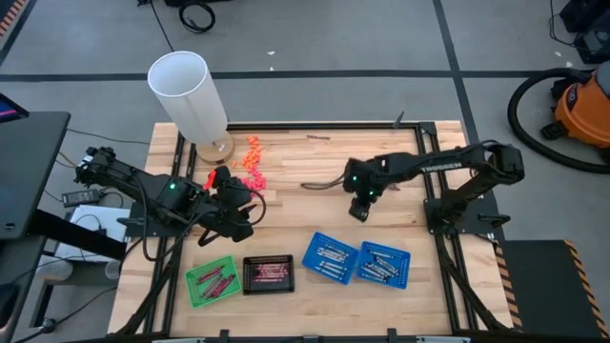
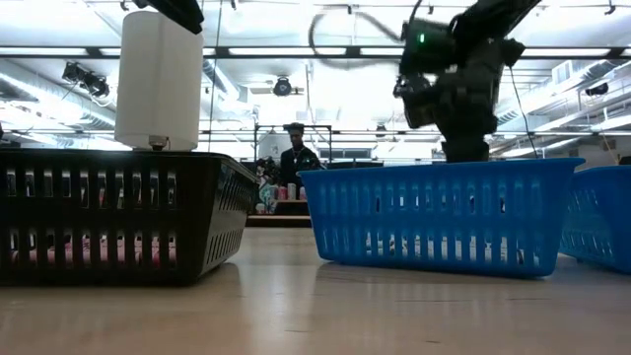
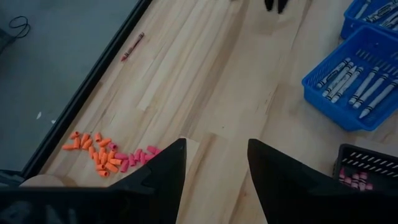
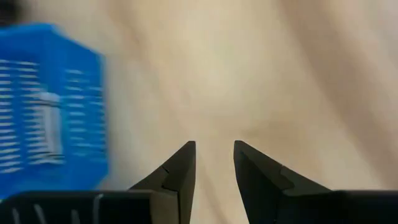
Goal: Sort crayons
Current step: Put the black crayon into the right blue bin
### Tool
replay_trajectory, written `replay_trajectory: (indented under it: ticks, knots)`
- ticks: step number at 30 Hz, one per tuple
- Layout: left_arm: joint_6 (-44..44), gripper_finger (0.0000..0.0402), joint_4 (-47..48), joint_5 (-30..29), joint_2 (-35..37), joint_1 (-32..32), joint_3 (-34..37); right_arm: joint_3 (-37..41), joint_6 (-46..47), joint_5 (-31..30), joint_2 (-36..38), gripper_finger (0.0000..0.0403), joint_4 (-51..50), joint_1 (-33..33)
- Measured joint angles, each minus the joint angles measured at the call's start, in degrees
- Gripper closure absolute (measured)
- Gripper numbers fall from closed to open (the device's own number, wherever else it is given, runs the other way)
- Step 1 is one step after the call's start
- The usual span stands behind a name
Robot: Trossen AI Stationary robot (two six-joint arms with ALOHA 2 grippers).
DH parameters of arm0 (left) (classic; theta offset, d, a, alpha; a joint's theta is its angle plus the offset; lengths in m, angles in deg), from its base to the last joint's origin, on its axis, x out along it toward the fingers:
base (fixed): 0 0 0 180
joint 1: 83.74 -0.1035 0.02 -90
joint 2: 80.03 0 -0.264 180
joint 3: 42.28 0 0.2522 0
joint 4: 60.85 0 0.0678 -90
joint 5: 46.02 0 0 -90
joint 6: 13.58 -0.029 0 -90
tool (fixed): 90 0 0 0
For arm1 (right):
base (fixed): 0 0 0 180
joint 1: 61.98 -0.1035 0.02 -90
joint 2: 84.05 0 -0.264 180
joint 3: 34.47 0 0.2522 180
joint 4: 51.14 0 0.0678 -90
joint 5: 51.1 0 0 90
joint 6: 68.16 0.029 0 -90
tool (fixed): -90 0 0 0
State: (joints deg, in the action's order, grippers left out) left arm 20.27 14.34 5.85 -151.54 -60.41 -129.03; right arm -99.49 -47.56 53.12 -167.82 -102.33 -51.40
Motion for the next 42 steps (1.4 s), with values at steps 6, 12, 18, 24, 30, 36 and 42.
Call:
replay_trajectory:
  ticks: [6,12,18,24,30,36,42]
  knots:
    - [0.1,0.0219,-0.2,-0.1,0.0,0.0,0.0,0.0,-5.9,-5.6,0.0,0.0286,-9.6,7.9]
    - [0.1,0.0219,-0.4,-1.2,0.0,-0.7,0.0,0.0,-10.7,-12.6,-0.4,0.0286,-15.1,15.9]
    - [0.0,0.0219,-0.6,-1.3,0.0,-2.8,0.0,0.0,-17.4,-15.1,-5.4,0.0286,-16.4,23.2]
    - [0.0,0.0219,-0.8,-1.3,0.0,-3.4,0.0,0.0,-22.4,-15.2,-7.4,0.0286,-15.9,25.3]
    - [0.5,0.0219,-0.8,-1.3,0.0,-3.4,0.0,0.0,-24.3,-14.2,-7.6,0.0286,-16.1,25.6]
    - [0.5,0.0219,-0.8,-1.3,0.0,-3.4,0.0,0.0,-25.3,-14.1,-9.2,0.0286,-15.8,25.0]
    - [1.1,0.0219,-0.8,-1.3,0.0,-3.4,0.0,0.0,-25.3,-14.5,-10.3,0.0286,-14.5,24.4]
